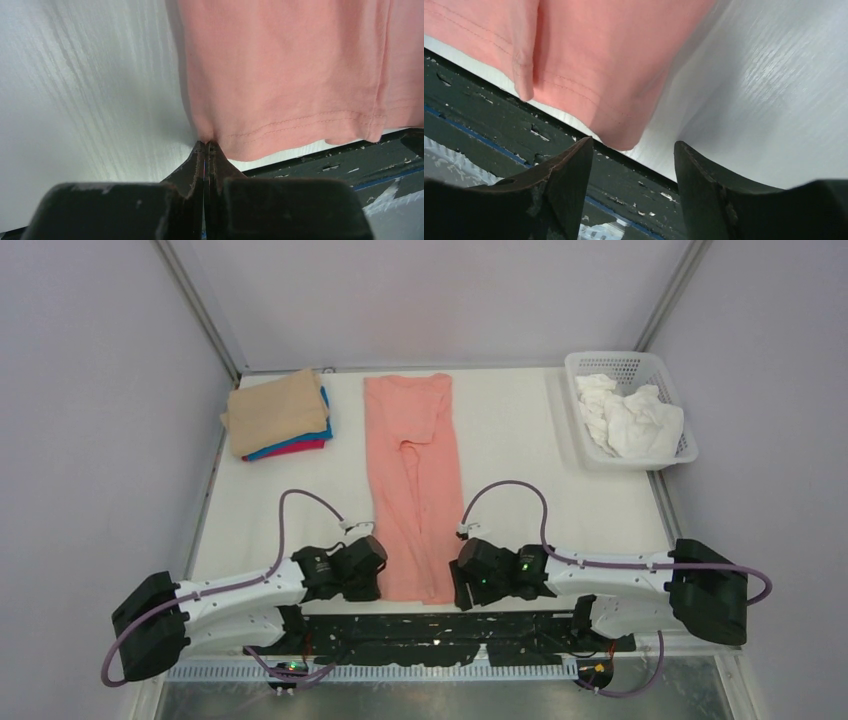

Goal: Fold and stack the t-shirts
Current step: Grab the bottom of the folded rectangular tshirt with both arms, then fold the folded rectangular tshirt in 1/3 of the way

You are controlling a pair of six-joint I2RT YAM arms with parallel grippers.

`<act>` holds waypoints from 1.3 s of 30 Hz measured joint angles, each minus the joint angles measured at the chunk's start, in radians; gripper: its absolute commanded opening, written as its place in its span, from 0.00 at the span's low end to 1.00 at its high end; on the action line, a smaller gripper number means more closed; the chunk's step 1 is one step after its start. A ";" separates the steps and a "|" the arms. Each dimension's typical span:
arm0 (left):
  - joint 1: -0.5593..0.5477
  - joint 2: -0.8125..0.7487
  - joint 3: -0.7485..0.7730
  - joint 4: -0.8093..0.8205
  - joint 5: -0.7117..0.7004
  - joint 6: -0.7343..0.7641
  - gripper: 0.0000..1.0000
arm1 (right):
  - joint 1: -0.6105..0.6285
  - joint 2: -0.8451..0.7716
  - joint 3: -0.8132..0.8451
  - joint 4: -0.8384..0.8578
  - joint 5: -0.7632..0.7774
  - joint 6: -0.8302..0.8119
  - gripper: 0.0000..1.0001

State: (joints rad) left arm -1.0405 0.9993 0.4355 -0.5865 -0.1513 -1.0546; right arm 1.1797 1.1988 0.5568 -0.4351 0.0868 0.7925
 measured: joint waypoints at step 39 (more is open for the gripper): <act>0.328 -0.212 0.075 0.187 -0.054 0.183 0.00 | -0.228 -0.048 0.133 0.274 0.105 -0.158 0.06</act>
State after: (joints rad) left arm -0.7124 0.7876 0.5102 -0.3996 -0.2054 -0.8711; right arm 0.9520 1.1511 0.6899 -0.1608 0.1921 0.6350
